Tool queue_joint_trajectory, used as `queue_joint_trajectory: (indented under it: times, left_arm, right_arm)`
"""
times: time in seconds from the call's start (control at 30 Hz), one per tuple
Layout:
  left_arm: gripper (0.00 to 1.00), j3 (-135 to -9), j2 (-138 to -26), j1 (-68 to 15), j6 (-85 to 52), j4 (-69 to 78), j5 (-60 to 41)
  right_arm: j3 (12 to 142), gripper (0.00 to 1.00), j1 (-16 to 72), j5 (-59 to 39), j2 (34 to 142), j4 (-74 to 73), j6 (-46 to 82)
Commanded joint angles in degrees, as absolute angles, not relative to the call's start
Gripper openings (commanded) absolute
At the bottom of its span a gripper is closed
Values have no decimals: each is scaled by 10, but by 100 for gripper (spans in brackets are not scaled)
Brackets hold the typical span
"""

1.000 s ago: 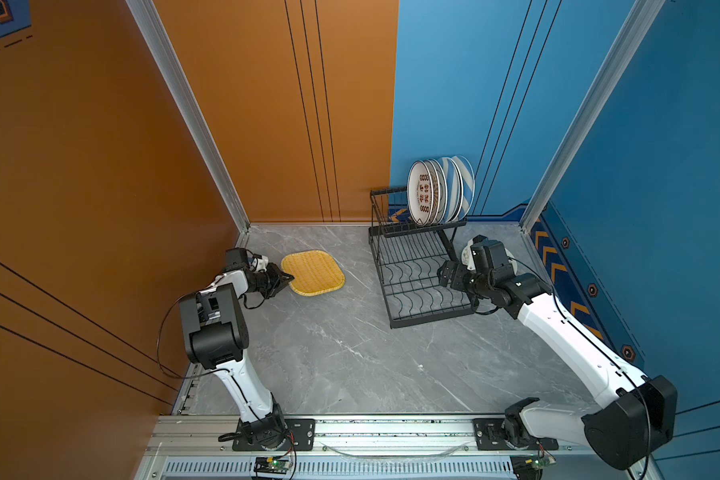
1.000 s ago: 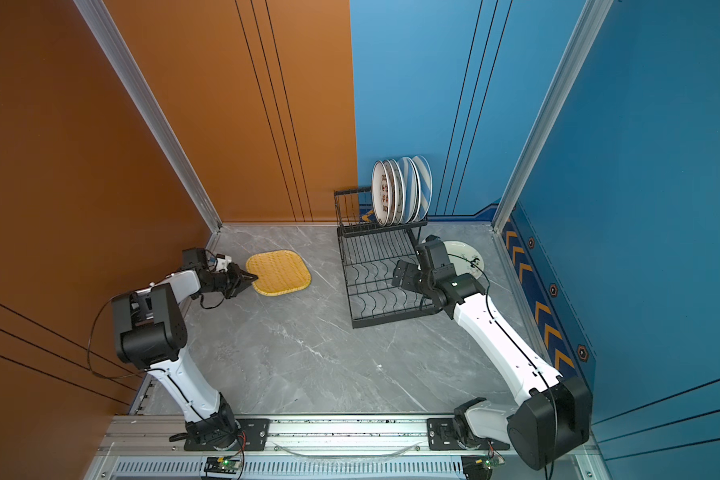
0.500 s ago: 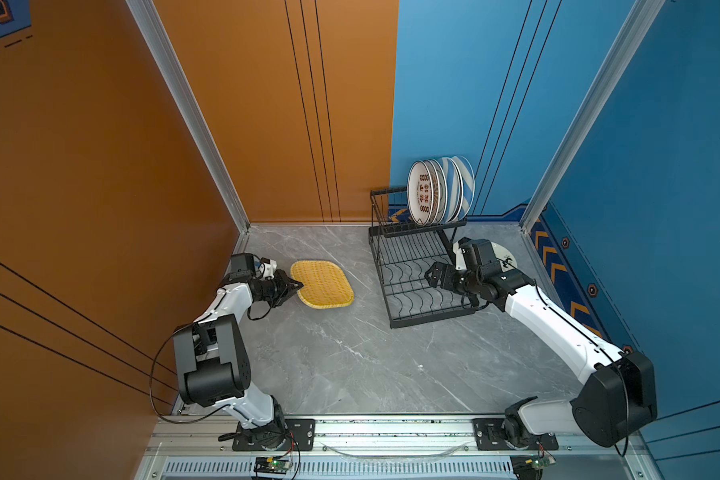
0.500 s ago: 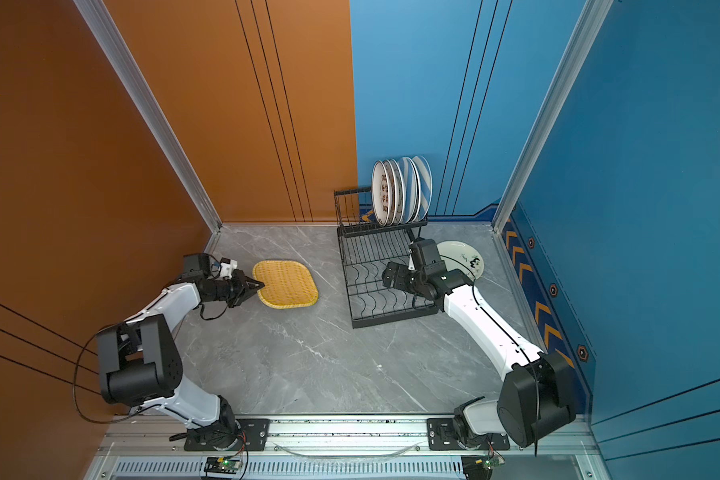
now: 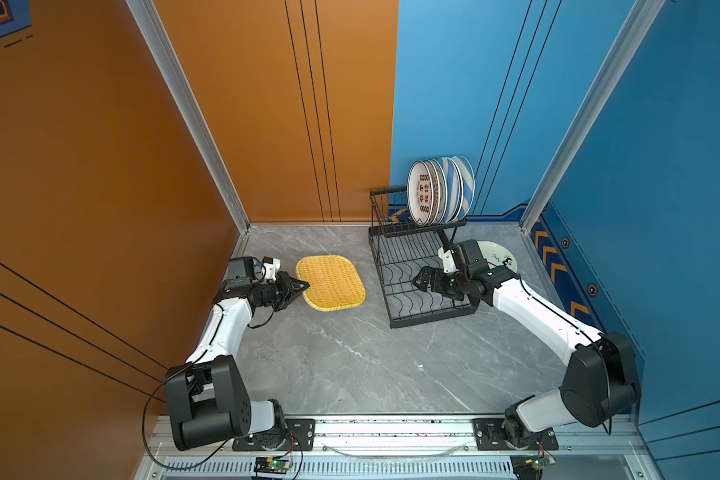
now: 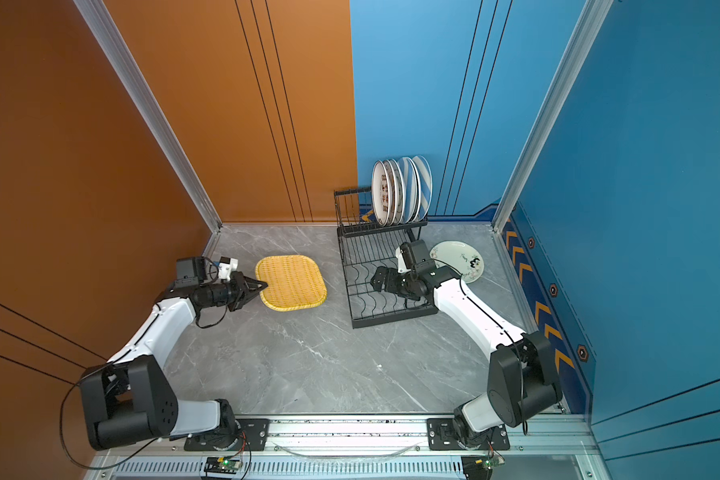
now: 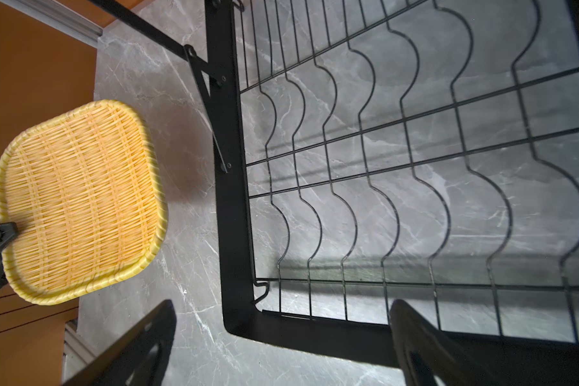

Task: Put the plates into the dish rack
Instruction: 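Slide the tray toward the rack with left gripper while right gripper approaches, then pinch the tray's far edge with right gripper while left gripper holds it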

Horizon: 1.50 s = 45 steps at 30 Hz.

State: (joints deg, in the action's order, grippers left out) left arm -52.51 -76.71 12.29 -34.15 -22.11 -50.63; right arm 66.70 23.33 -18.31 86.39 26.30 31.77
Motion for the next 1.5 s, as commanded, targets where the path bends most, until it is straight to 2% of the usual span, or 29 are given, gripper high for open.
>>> queue_joint_trajectory:
  times: [0.0, 0.27, 0.5, 0.77, 0.9, 1.2, 1.47]
  left_arm:
    - [0, -520, -740, 104, -361, -202, -561]
    - [0, -485, -688, 48, -457, -88, -567]
    - [0, -466, -648, 2, -493, -66, -567]
    - [0, -446, -614, -42, -543, -31, -567]
    - [0, -439, -603, -48, -557, -22, -568]
    - [0, -437, -605, -68, -569, -8, -569]
    - [0, -436, -606, -71, -569, -8, -569]
  right_arm:
    - [691, 100, 240, -248, 888, 244, 309]
    - [722, 100, 215, -389, 936, 230, 313]
    - [722, 100, 201, -503, 959, 167, 363]
    - [684, 99, 200, -573, 946, 96, 406]
    - [656, 93, 200, -605, 934, 33, 451]
    - [632, 73, 210, -640, 939, -89, 534]
    - [632, 54, 219, -665, 942, -117, 553]
